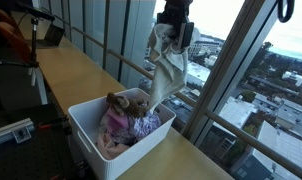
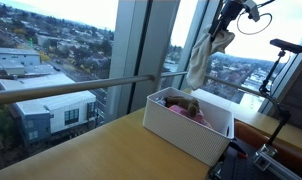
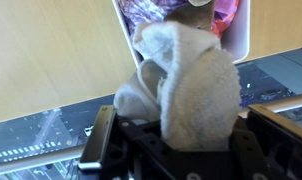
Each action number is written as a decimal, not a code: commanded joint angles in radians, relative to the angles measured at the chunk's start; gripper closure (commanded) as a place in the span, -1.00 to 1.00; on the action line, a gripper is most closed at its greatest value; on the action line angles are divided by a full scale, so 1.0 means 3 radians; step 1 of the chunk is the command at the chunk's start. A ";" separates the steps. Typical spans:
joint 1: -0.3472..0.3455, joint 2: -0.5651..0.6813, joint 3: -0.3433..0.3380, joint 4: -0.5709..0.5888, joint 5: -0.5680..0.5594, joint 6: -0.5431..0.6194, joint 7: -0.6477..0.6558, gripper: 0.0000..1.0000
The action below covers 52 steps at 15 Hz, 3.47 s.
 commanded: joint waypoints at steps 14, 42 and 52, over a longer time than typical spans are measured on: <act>0.0184 -0.0424 0.0006 -0.0875 0.0066 -0.0085 -0.0021 0.48; 0.0338 -0.0561 0.0047 -0.1157 0.0050 -0.0097 -0.0012 -1.00; 0.0338 -0.0561 0.0047 -0.1157 0.0050 -0.0097 -0.0012 -1.00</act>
